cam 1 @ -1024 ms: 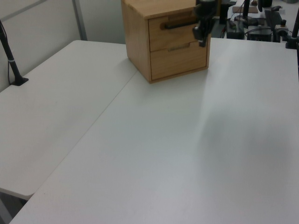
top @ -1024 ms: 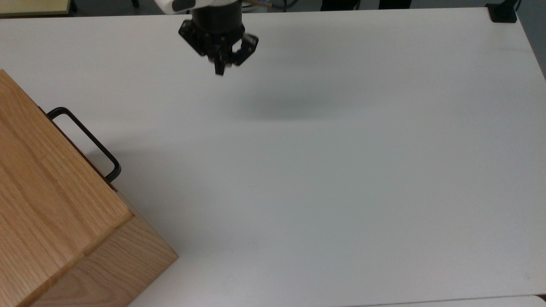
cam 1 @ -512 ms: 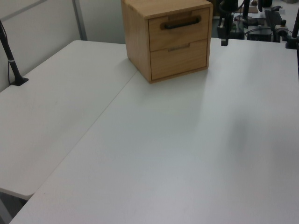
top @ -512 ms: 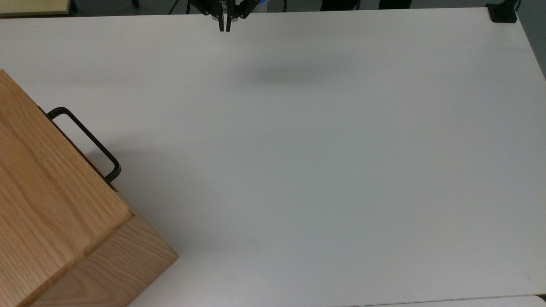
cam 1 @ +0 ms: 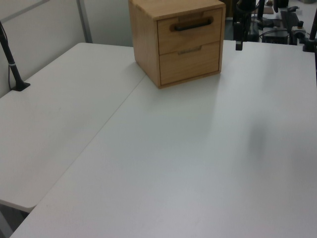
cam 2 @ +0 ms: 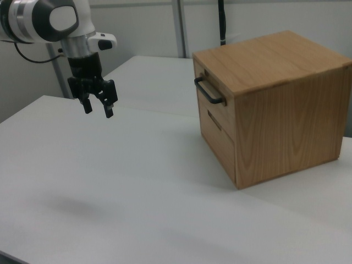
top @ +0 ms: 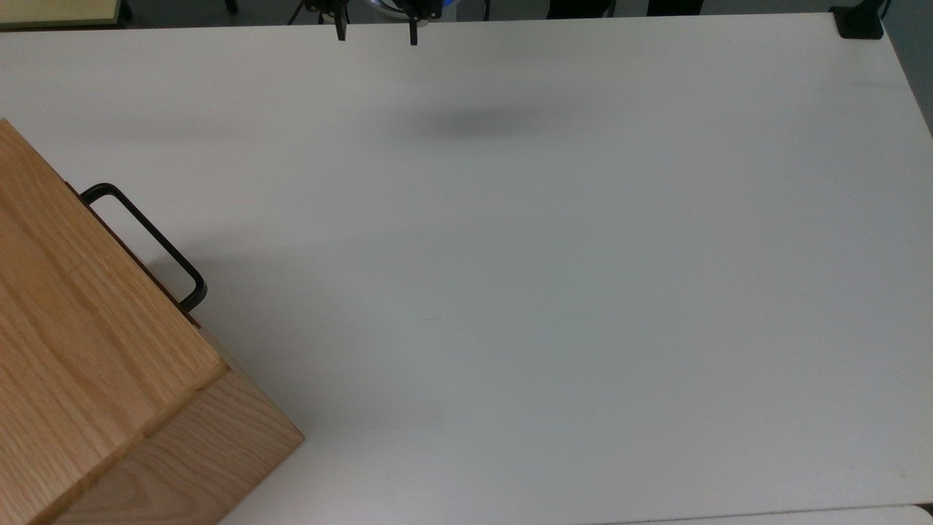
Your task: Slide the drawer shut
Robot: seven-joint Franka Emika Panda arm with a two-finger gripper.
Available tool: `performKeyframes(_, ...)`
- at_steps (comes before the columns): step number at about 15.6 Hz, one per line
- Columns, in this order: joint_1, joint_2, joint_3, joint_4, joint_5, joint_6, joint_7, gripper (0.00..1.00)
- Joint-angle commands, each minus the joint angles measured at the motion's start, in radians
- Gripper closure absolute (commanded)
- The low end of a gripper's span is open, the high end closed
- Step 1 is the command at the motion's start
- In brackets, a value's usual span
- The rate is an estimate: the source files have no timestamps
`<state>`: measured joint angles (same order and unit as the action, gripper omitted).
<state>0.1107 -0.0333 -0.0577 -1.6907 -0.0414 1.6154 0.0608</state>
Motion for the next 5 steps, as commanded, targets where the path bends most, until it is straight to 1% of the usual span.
performKeyframes(1, 0.017, -0.013, -0.019, -0.018, 0.009, 0.003, -0.013, 0.0)
performKeyframes(5, 0.01, -0.011, -0.019, -0.003, 0.011, 0.0, -0.013, 0.0)
